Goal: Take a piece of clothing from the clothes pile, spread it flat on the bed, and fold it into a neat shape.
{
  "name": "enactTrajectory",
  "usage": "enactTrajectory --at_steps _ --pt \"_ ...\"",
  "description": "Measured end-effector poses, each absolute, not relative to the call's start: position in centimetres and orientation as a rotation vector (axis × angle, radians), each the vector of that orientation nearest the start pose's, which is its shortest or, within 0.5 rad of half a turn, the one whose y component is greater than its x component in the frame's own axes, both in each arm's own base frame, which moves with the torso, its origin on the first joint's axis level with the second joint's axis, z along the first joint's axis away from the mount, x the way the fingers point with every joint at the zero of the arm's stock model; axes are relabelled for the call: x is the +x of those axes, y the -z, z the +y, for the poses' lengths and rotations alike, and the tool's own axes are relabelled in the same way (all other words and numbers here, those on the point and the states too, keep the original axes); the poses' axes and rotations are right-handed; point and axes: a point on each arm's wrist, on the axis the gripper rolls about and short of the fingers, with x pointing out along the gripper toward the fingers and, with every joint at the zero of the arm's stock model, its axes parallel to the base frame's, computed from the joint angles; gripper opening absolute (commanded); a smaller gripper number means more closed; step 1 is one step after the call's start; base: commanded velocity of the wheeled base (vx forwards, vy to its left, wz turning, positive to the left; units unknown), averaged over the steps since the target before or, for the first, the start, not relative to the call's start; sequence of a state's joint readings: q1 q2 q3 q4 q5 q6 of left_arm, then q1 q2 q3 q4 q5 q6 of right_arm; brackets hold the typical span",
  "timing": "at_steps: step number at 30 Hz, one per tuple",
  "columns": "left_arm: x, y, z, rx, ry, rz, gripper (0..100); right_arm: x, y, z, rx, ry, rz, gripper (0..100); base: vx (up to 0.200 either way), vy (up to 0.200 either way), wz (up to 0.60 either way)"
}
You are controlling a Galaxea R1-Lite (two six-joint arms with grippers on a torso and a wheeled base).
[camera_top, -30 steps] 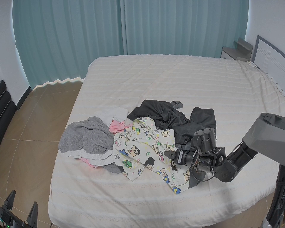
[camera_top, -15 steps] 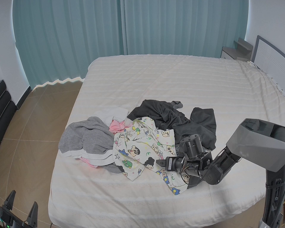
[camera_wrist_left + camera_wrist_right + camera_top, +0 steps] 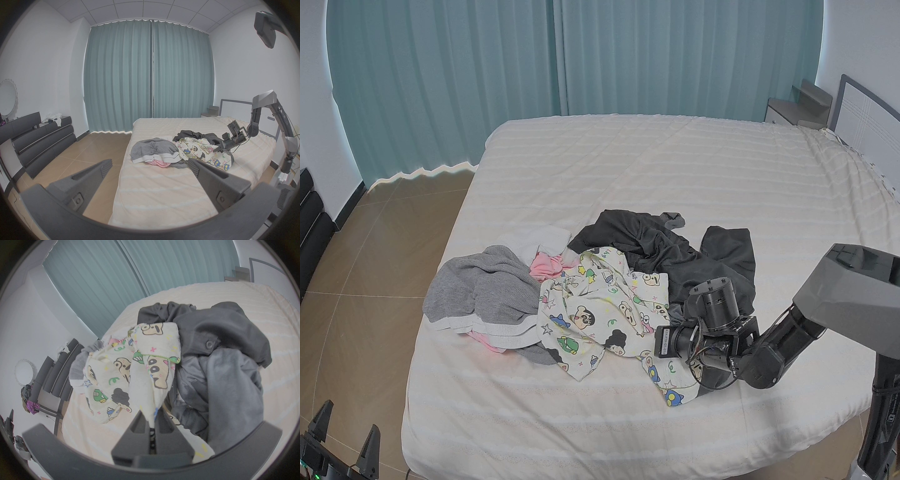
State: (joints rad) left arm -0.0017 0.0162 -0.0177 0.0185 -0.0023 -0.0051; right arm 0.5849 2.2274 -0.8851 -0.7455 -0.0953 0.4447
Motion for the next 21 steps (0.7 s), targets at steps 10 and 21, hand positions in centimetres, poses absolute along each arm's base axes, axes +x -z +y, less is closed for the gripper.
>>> enactTrajectory --at_steps 10,21 --pt "-2.3 -7.9 0.0 -0.001 0.004 0.018 100 29.3 -8.0 19.3 0.286 -0.37 0.572 0 0.0 0.0 0.0" --pt "-2.3 -7.9 0.0 -0.002 0.006 0.018 100 24.6 -16.0 17.7 0.419 -0.487 0.406 0 0.0 0.0 0.0"
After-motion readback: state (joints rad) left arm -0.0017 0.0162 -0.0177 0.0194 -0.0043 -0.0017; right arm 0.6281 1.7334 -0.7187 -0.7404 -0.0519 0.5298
